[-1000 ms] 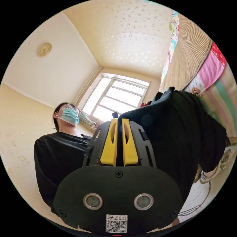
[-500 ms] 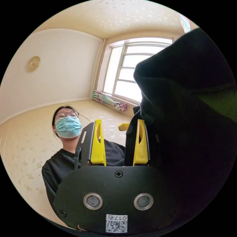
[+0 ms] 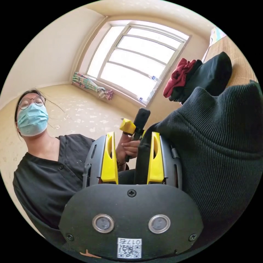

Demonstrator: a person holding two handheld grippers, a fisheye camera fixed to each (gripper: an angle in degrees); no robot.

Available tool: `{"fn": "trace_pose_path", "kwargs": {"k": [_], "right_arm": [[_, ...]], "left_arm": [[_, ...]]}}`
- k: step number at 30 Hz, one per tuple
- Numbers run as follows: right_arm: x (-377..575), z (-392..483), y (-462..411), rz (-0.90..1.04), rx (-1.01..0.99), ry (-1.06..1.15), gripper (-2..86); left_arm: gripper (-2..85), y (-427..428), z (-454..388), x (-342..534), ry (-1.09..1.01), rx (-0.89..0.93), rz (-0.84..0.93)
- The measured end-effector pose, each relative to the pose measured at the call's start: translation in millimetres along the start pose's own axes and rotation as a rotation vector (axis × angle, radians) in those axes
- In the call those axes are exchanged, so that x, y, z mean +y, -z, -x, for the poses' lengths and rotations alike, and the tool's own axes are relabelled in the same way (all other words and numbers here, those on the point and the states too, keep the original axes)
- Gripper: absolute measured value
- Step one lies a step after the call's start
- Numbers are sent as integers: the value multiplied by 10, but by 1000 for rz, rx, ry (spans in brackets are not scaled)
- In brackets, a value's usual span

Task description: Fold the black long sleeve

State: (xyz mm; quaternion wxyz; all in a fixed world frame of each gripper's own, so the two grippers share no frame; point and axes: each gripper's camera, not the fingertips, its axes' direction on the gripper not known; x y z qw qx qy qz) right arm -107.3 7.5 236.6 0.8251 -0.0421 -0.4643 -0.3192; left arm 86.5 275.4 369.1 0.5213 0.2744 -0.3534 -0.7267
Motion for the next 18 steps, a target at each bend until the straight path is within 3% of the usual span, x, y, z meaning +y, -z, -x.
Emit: {"fn": "trace_pose_path", "kwargs": {"k": [5, 8, 12, 18], "right_arm": [[109, 225, 66, 19, -29, 80, 175], [248, 526, 257, 21, -59, 170, 165], [533, 879, 653, -57, -75, 242, 141], [964, 1146, 1137, -157, 131, 240, 130]], "left_arm": [[87, 149, 391, 71, 11, 166, 13], [55, 329, 490, 133, -122, 350, 6], [47, 847, -8, 179, -567, 499, -24], [41, 1437, -900, 460, -1208, 644, -47]]}}
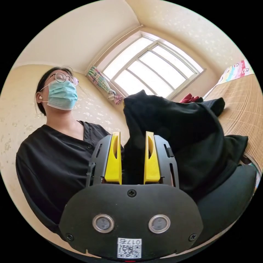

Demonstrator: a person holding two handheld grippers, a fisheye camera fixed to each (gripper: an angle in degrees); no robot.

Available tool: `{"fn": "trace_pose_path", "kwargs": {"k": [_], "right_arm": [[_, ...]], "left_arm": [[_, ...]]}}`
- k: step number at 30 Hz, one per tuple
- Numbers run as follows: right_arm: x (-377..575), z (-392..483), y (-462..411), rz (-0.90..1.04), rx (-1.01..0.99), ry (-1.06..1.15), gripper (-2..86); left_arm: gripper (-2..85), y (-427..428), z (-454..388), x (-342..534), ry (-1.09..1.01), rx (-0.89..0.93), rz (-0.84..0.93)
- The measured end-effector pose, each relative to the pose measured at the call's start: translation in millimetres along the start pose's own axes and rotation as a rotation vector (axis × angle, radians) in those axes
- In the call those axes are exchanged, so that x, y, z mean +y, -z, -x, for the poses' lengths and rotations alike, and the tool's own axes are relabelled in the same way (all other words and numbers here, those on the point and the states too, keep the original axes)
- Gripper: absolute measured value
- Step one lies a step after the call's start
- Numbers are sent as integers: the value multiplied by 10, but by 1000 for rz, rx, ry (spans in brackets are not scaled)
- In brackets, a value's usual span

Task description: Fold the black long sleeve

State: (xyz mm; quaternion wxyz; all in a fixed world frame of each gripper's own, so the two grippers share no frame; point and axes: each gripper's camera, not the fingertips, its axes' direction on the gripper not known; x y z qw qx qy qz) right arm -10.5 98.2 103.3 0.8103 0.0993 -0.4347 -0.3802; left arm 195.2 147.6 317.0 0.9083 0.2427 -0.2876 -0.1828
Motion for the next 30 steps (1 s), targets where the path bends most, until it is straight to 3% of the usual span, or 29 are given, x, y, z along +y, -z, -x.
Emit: {"fn": "trace_pose_path", "kwargs": {"k": [3, 6, 8, 10, 12, 16, 21, 24, 26, 28, 30], "right_arm": [[110, 67, 171, -91, -5, 7, 129], [151, 166, 263, -129, -52, 41, 127], [139, 289, 330, -116, -17, 67, 126], [144, 423, 406, -129, 58, 96, 126], [163, 537, 502, -132, 137, 136, 126], [319, 600, 877, -228, 275, 125, 128], [459, 470, 935, -250, 142, 158, 132], [394, 289, 666, -121, -58, 212, 137], [391, 191, 504, -89, -342, 285, 137], [453, 211, 451, -132, -483, 329, 136], [526, 301, 375, -118, -501, 342, 136]], "left_arm": [[39, -58, -231, -232, -267, 326, -59], [39, -249, -221, -441, -359, 616, -117], [39, -484, -137, -510, -343, 791, -155], [39, -1043, -56, -389, -258, 1090, -250], [39, -1592, -141, -216, -167, 1253, -236], [39, -2413, -557, 326, -35, 1294, -132], [40, -2881, -435, 948, 177, 1416, -235], [39, -3107, -220, 1299, 313, 1458, -325], [39, -3085, -141, 1390, 327, 1392, -326], [39, -2835, -55, 1399, 284, 1233, -326], [39, -2546, -16, 1379, 223, 1109, -344]]}}
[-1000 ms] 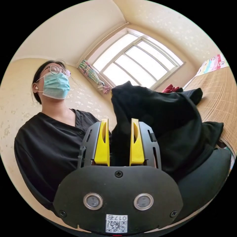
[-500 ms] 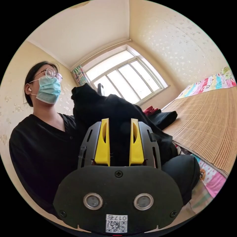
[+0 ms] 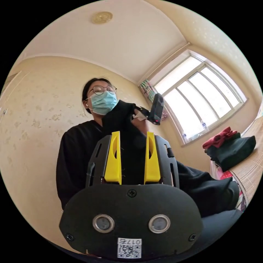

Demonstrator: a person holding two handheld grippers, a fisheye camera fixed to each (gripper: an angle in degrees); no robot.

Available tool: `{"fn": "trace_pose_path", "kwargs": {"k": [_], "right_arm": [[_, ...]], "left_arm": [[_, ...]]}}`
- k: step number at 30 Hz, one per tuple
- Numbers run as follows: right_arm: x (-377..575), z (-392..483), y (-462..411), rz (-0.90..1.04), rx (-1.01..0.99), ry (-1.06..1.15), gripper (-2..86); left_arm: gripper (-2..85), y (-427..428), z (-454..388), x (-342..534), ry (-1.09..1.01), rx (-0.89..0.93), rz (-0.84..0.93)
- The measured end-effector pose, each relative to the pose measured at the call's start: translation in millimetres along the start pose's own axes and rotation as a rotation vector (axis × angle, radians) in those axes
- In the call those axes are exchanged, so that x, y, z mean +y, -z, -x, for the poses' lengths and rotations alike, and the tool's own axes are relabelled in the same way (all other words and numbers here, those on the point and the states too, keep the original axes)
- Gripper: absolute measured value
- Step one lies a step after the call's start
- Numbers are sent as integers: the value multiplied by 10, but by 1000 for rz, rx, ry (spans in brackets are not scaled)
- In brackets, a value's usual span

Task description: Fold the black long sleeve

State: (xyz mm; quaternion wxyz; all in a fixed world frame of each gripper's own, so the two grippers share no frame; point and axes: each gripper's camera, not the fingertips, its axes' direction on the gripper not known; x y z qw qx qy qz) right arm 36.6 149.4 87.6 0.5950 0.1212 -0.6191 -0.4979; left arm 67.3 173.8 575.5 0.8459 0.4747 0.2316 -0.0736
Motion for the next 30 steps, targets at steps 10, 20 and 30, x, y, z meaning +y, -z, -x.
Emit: {"fn": "trace_pose_path", "kwargs": {"k": [10, 20, 30], "right_arm": [[592, 67, -544, 73, 112, -260, 144], [466, 180, -1424, 421, 476, -376, 83], [-1090, 1159, -1551, 2, 1087, -11, 29]], "left_arm": [[37, 585, -827, 113, -79, -705, 0], [38, 571, -907, 54, 46, -1271, 5], [37, -441, -574, -464, -26, -1626, 254]]}}
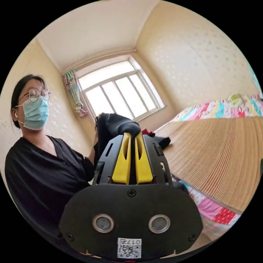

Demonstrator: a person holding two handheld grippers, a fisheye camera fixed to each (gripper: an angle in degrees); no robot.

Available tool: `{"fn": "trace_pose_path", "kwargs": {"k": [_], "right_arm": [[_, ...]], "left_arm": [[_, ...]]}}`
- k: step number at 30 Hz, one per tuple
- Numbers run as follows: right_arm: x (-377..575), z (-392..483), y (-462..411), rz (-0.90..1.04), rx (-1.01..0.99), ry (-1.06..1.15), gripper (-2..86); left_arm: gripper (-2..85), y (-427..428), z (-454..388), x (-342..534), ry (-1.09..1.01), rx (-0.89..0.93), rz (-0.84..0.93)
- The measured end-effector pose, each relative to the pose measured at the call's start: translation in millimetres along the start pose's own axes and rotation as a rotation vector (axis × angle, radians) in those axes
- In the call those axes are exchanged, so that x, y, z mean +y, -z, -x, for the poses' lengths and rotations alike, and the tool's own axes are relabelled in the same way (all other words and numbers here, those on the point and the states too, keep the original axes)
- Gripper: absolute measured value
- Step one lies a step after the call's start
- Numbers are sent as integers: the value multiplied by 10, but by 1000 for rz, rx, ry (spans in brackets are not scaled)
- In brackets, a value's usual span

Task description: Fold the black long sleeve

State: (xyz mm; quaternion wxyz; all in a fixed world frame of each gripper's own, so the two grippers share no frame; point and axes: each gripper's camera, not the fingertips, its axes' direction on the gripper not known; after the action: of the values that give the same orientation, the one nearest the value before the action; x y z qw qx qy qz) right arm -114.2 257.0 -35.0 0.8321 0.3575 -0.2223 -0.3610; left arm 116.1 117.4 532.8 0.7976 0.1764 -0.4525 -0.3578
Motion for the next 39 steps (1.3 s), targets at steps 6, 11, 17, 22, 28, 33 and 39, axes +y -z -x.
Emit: {"fn": "trace_pose_path", "kwargs": {"k": [6, 11, 17, 22, 28, 33, 39], "right_arm": [[-1257, 1288, 572, -377, 94, 220, 29], [-1461, 2673, 799, -532, 302, 472, 28], [-1517, 3466, 871, -565, 488, 560, 28], [-1798, 3045, 611, -441, 701, 382, 28], [-2126, 979, -281, -223, 1076, 17, 28], [-1565, -1414, -953, 147, 1097, -321, 29], [134, -2086, -776, 411, 860, -446, 41]], "left_arm": [[27, -349, -1132, -903, -263, -64, 111], [18, -567, -2026, -1411, -420, -150, 100], [19, -872, -2485, -1875, -441, -319, 36], [25, -1444, -1442, -2468, -232, -362, 208], [38, -2564, 1341, -2646, 80, -399, 474], [78, -2495, 3309, -1555, 520, -326, 421], [89, -1902, 3146, 100, 511, -480, 560]]}}
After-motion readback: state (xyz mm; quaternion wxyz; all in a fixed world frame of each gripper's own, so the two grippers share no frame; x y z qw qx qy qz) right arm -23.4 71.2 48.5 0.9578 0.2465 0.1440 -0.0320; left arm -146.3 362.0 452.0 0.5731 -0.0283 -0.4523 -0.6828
